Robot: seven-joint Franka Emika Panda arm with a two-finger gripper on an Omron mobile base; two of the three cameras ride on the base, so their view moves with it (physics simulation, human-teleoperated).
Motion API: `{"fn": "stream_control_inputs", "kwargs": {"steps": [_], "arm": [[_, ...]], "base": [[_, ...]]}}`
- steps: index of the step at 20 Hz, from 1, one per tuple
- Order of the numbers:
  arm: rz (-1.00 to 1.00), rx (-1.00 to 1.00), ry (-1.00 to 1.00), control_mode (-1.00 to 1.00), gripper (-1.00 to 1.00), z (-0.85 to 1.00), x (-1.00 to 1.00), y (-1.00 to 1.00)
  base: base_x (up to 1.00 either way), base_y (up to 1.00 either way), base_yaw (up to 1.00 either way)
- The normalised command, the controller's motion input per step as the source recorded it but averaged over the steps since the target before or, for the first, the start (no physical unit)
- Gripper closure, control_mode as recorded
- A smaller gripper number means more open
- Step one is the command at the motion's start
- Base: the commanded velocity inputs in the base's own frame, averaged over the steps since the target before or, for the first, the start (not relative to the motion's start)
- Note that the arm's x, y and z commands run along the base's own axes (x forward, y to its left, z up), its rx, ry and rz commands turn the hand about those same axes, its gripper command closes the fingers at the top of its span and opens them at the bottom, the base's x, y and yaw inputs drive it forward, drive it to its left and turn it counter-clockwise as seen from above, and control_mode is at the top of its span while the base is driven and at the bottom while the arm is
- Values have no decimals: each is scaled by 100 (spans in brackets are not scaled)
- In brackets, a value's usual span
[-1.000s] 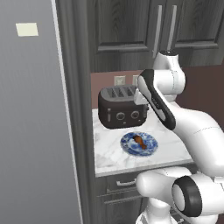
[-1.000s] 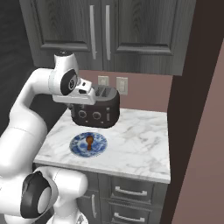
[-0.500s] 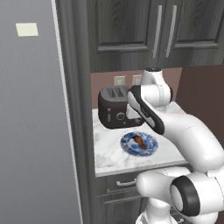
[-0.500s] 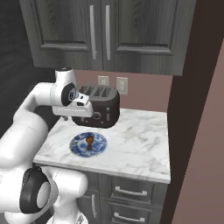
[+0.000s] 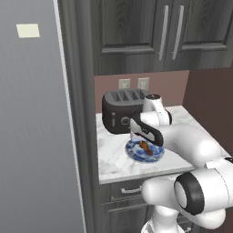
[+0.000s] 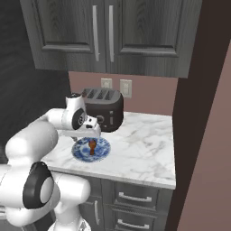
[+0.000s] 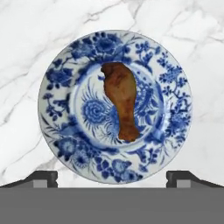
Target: Place the chicken drumstick on the rack of the oven.
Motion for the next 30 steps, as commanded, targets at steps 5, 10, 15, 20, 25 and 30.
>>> {"fn": "stream_control_inputs", "kwargs": {"steps": [5, 10, 15, 20, 25, 30], "arm": [[3, 0, 3, -100, -100, -62, 31, -19], [3, 0, 0, -100, -100, -46, 34, -2], [2, 0, 0, -100, -100, -33, 37, 0], [1, 0, 0, -100, -100, -28, 13, -2], [0, 0, 0, -100, 100, -25, 0, 0], [0, 0, 0, -100, 100, -11, 0, 0]], "base": [[0, 0, 0], [0, 0, 0], [0, 0, 0], [0, 0, 0], [0, 0, 0], [0, 0, 0]]}}
